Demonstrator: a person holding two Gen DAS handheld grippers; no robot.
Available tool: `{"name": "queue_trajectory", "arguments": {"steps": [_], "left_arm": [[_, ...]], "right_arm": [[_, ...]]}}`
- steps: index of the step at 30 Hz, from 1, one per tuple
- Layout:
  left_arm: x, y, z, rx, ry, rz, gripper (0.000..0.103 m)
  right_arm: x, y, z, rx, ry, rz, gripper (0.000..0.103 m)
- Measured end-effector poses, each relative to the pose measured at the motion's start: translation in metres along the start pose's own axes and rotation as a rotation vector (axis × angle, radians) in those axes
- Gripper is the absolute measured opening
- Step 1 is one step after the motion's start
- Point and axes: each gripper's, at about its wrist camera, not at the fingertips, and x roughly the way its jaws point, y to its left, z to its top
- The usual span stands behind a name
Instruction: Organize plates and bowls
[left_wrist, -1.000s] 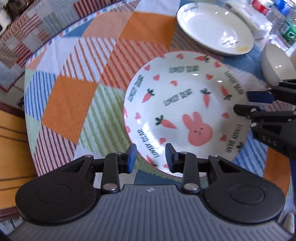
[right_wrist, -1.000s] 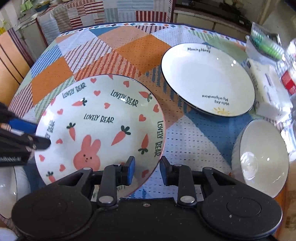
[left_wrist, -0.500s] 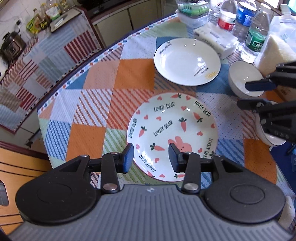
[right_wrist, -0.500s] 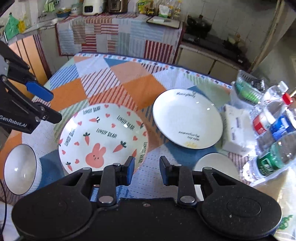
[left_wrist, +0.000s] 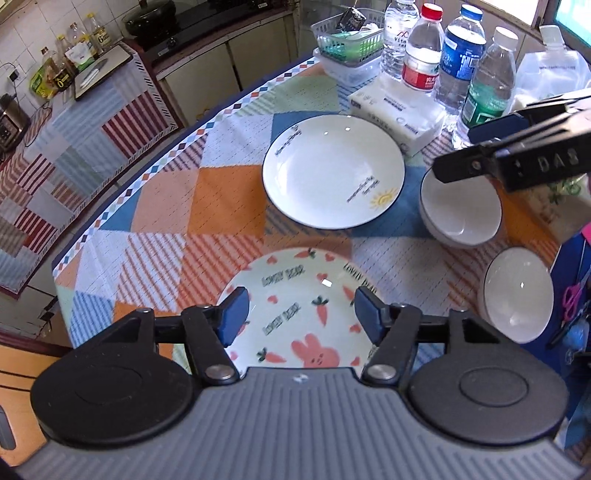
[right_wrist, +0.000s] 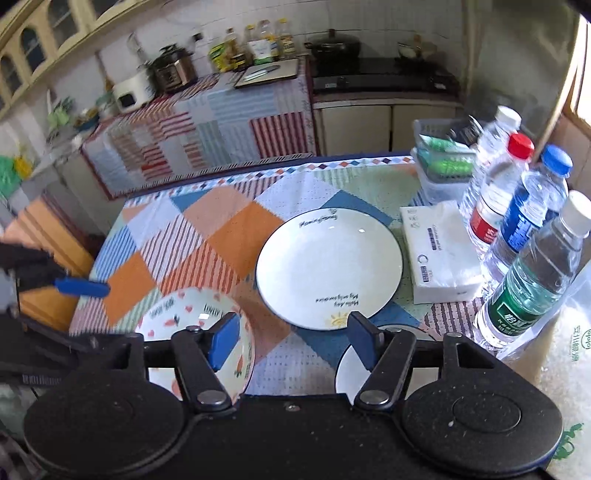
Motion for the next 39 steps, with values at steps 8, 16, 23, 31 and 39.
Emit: {"name": "queue_trajectory", "arguments": {"steps": [8, 16, 23, 31, 39], "left_arm": [[0.063, 0.002, 0.043, -0.052, 0.032, 0.018, 0.081], [0.128, 0.029, 0.057, -0.186, 0.021, -0.021, 0.081], [0.164, 0.040, 0.053, -0.264, -0.003, -0.038, 0.081], [0.192, 0.046, 0.057, -0.293, -0.007, -0.094, 0.058], [0.211, 0.062, 0.039, -0.435, 0.018, -0.254, 0.023]], "right_arm": [[0.063, -0.084, 0.014, 0.368, 0.115, 0.088, 0.075], [0.109, -0.103, 0.009, 0.404, 0.096, 0.047, 0.075], [0.144, -0.108, 0.012, 0.360, 0.060, -0.002, 0.074], [0.169, -0.110, 0.005, 0.354, 0.052, -0.047, 0.034], [0.167, -0.117, -0.008, 0.401, 0.050, -0.040, 0.014]]}}
